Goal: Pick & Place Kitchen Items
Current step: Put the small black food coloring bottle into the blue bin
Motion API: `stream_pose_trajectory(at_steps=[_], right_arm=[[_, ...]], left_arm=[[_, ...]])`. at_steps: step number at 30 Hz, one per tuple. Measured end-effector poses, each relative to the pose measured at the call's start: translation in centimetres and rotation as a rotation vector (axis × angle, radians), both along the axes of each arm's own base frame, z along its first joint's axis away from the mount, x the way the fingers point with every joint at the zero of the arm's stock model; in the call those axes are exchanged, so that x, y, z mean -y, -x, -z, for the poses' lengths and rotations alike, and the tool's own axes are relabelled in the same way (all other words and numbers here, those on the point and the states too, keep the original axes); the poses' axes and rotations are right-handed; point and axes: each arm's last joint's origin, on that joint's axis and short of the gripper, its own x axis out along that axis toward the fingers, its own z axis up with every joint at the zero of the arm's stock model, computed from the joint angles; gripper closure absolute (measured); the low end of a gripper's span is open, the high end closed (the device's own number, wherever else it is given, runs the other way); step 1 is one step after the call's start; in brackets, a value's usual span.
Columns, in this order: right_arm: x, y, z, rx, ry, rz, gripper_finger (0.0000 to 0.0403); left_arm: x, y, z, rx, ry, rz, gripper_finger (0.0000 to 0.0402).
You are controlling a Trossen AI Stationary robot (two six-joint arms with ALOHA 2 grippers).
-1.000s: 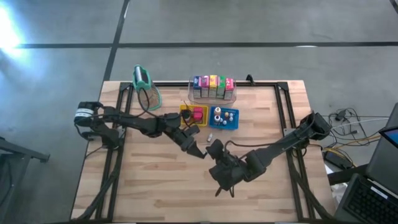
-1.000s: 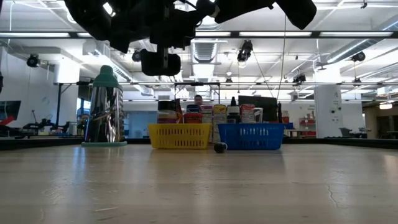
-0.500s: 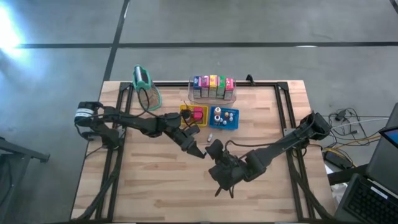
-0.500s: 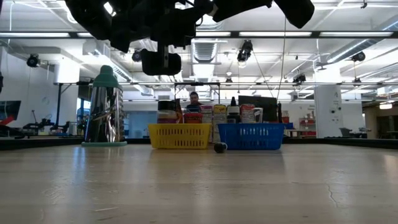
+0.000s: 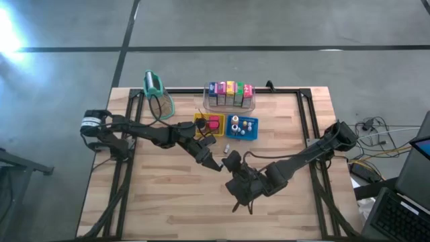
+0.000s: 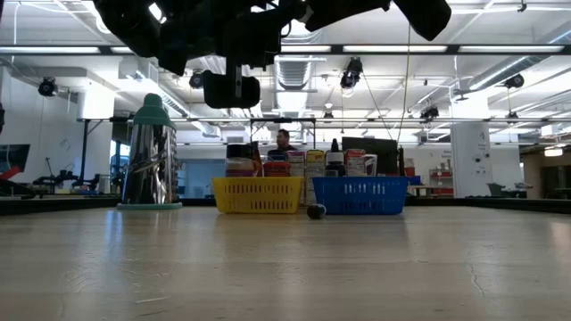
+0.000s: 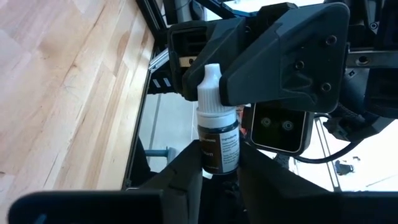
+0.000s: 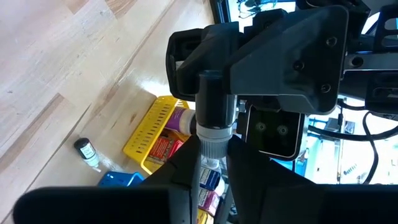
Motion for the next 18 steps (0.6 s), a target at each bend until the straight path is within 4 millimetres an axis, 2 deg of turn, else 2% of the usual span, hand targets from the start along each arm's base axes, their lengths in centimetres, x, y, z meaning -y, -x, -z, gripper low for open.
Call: stream_pose_trajectory(at_steps=[5, 18], right_arm=[[0.0, 0.0, 0.0, 0.001, -0.001, 0.001, 0.0336], [0.19, 0.34, 0.03, 0.048, -0.088, 0.072, 0.0268]], left_arm=[[0.0, 0.0, 0.0, 0.001, -0.001, 0.0, 0.0312], [0.0, -0.01, -0.04, 0.044, -0.05, 0.004, 0.031]])
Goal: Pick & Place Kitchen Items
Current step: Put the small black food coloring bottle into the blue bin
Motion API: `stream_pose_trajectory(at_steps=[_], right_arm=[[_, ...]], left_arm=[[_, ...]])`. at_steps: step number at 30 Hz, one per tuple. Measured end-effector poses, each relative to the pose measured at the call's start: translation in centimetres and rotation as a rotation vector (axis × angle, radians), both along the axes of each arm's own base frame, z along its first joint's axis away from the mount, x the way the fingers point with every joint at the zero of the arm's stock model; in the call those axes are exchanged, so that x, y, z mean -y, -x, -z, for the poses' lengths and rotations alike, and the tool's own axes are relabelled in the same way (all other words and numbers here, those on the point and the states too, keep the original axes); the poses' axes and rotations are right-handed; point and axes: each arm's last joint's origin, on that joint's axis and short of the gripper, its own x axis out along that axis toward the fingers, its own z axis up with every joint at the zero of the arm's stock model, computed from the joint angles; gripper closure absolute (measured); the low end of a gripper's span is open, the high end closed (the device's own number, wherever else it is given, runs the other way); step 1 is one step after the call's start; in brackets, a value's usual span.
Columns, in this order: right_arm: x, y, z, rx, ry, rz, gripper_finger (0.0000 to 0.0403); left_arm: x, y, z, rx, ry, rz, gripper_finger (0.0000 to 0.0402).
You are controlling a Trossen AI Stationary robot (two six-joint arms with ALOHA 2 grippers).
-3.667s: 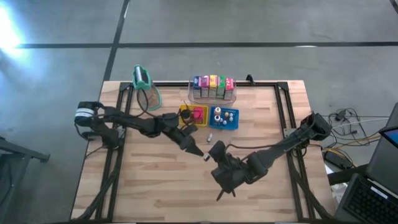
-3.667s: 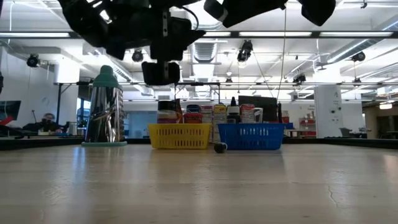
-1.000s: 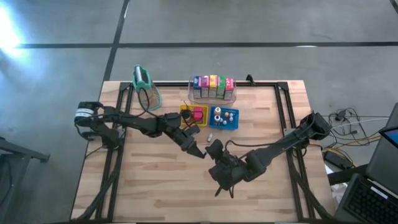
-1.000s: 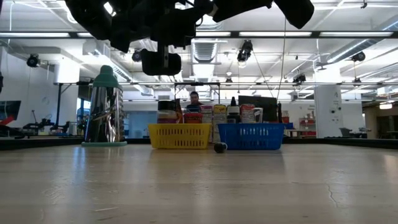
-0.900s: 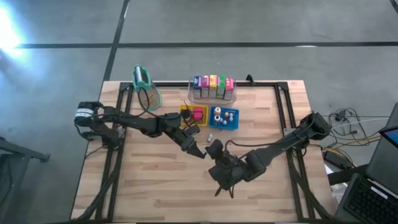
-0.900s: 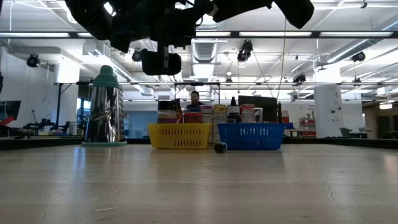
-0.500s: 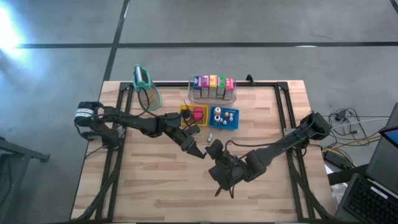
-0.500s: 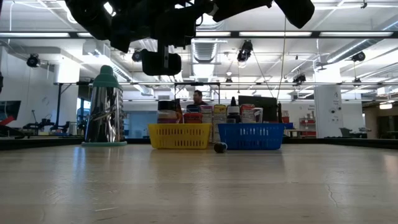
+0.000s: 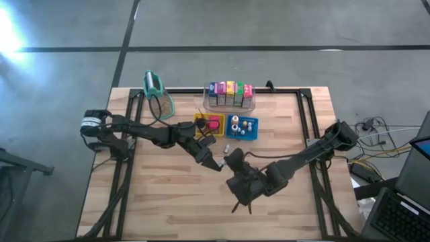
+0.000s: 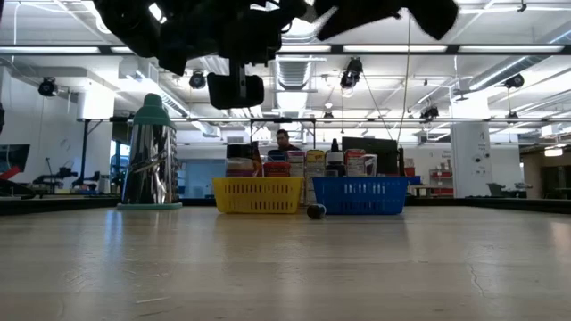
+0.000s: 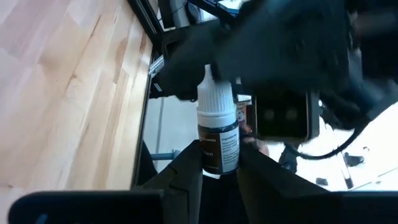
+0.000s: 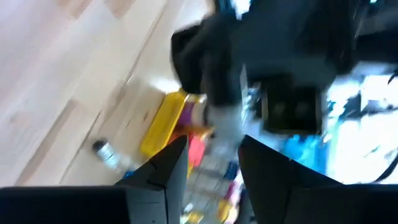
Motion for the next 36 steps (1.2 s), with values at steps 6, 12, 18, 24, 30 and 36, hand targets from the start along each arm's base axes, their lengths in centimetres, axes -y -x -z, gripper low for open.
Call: stream_pose_trajectory(at_steps=[6, 12, 18, 24, 30, 36], right_arm=[[1.7, 3.1, -1.1, -0.002, -0.161, 0.191, 0.0246], [2.8, 6.3, -3.8, 0.013, -0.585, 0.308, 0.0238], [3.5, 8.1, -4.9, 0.096, -0.876, 0.267, 0.0251], [5.9, 10.4, -5.2, 0.234, -1.058, 0.258, 0.0267], [10.3, 10.0, -5.0, 0.326, -1.231, 0.327, 0.0256], [12.4, 7.8, -5.6, 0.288, -1.251, 0.282, 0.0231]], left_arm=[[0.0, 0.0, 0.1, 0.087, -0.119, 0.01, 0.031], [-0.2, -0.1, 0.4, 0.23, -0.37, -0.027, 0.031], [-0.8, -0.2, 1.3, 0.298, -0.788, -0.182, 0.031], [-1.3, -0.3, 1.6, 0.291, -1.143, -0.323, 0.031], [-1.6, -0.5, 1.2, 0.303, -1.293, -0.371, 0.031], [-1.6, -0.5, 1.4, 0.291, -1.312, -0.365, 0.031]])
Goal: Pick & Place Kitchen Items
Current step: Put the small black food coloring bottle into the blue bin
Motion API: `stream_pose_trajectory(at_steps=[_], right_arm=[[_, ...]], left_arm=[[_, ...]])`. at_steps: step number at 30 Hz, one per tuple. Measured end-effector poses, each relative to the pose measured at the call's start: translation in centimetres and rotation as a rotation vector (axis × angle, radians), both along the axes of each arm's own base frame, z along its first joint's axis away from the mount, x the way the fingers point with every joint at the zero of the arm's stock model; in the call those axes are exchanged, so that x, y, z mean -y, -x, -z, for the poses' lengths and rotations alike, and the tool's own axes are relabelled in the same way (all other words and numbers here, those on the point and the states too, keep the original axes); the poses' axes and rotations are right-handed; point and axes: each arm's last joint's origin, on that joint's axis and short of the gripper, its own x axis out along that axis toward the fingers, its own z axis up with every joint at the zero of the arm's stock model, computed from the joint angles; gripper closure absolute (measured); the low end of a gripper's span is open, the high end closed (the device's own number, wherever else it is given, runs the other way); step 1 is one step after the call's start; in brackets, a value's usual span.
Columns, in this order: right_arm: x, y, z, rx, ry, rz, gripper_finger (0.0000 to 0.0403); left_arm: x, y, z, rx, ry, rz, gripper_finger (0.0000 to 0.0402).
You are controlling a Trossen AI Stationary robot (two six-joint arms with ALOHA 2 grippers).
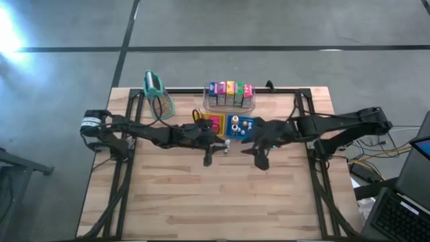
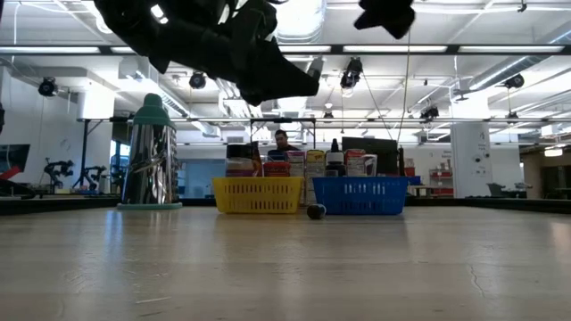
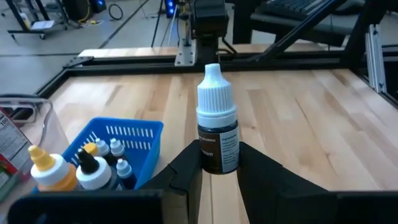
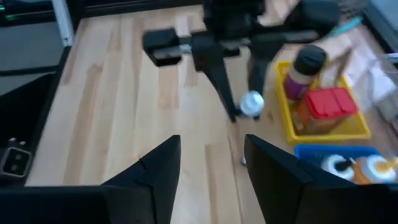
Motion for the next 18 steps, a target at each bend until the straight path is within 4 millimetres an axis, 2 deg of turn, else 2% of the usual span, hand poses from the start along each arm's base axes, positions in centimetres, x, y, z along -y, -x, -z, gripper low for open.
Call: stream_pose_trajectory(at_steps=[12, 18], right_arm=[[1.1, -5.8, 0.2, -0.189, 0.029, -0.071, 0.0207], [1.1, -7.4, -0.4, -0.207, 0.056, -0.092, 0.0218]], left_arm=[[0.1, 0.1, 0.3, -0.024, -0.074, 0.011, 0.031], [0.1, 0.1, 0.4, -0.042, -0.085, 0.014, 0.031]])
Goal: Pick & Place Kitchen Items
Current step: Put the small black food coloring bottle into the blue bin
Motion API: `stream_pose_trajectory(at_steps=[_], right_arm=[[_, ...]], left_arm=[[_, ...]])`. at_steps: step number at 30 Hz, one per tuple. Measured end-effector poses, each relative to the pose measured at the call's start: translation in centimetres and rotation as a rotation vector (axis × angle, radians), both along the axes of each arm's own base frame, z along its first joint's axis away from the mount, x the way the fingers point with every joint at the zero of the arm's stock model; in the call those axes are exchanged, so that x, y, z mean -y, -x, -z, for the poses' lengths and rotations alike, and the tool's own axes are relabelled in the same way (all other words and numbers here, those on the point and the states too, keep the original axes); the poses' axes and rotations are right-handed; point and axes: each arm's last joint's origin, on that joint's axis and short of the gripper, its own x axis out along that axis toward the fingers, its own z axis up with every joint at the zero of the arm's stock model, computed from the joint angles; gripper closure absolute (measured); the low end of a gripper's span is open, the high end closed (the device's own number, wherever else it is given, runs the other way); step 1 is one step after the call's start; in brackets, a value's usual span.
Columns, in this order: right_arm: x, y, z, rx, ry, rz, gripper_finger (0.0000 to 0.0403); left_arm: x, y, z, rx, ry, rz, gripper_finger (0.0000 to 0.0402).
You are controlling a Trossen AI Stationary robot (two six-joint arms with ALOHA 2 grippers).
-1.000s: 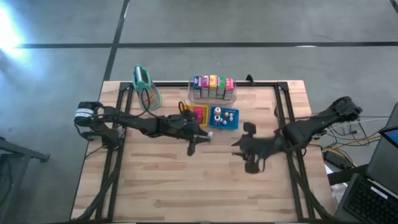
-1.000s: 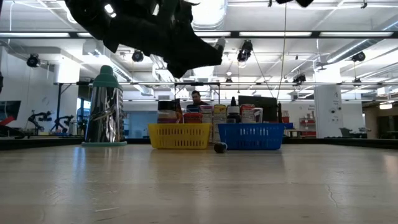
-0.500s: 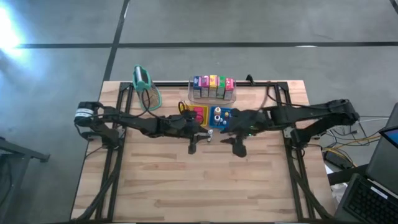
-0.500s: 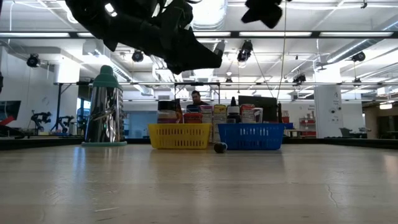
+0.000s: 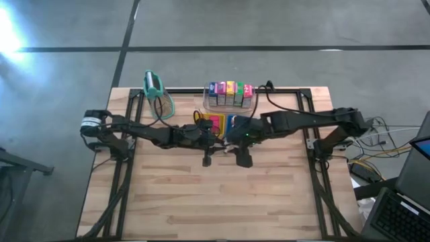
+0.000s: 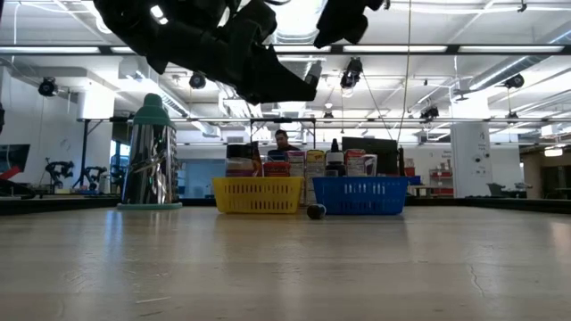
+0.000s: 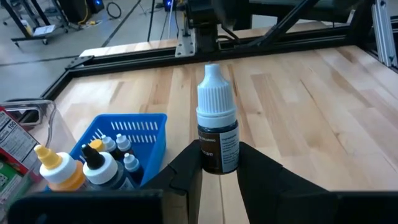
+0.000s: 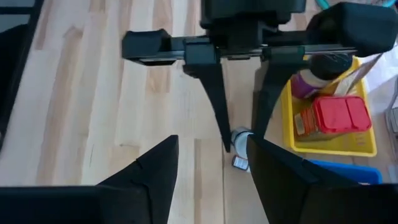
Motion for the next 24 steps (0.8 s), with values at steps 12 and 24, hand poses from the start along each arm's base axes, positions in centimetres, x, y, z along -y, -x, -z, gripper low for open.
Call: stream_pose_trajectory(at_steps=[12, 24], right_arm=[[1.6, -1.0, 1.1, -0.065, 0.009, 0.047, 0.0221], [1.6, -0.9, 1.3, -0.072, 0.024, 0.04, 0.0231]], left_arm=[[0.3, -0.1, -0.2, 0.009, -0.039, 0.02, 0.031], [0.3, -0.5, -1.1, 0.038, -0.047, 0.021, 0.031]])
